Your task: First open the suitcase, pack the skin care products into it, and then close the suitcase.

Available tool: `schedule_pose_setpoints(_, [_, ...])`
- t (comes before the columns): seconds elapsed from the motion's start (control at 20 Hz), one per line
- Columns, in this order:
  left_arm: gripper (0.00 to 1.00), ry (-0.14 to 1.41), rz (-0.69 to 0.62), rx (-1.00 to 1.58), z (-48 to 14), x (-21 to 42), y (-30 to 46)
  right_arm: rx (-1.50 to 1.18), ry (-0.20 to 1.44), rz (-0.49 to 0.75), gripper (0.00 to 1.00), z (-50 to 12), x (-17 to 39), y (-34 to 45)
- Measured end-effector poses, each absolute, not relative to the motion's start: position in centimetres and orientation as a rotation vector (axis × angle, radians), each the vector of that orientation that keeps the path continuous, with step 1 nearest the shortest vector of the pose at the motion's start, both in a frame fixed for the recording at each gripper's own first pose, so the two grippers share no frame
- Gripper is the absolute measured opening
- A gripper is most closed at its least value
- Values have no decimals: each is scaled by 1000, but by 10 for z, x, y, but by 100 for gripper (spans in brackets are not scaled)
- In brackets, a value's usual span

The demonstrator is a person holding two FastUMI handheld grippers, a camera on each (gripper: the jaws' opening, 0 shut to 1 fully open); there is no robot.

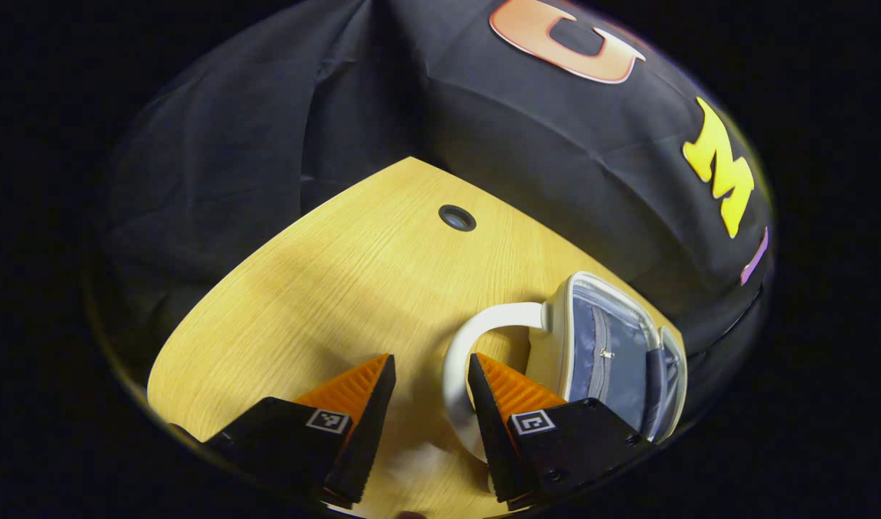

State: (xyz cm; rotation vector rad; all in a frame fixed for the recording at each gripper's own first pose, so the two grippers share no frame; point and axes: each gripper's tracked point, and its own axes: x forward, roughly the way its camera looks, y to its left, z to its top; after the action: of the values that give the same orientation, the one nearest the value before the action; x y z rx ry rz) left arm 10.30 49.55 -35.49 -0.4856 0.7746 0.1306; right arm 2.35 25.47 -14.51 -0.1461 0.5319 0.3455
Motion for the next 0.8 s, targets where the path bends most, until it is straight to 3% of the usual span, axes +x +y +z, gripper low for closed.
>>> schedule_pose_setpoints(0.05, [65, 778, 122, -468, -352, 106, 492, -146, 529, 333, 81, -144, 23, 250])
schedule_pose_setpoints(0.1, [41, 778, 118, -444, -351, 111, 490, -136, 521, 322, 80, -140, 23, 247])
schedule_pose_setpoints(0.15, [24, 792, 134, -407, -354, 112, 491, -119, 512, 309, 81, -138, 23, 246])
schedule_pose_setpoints(0.55, [16, 745, 154, -393, -312, 107, 486, -33, 408, 206, 81, -109, 2, 201])
schedule_pose_setpoints(0.8, [12, 655, 192, -329, -260, 101, 471, -104, 316, 245, 80, -85, -12, 192])
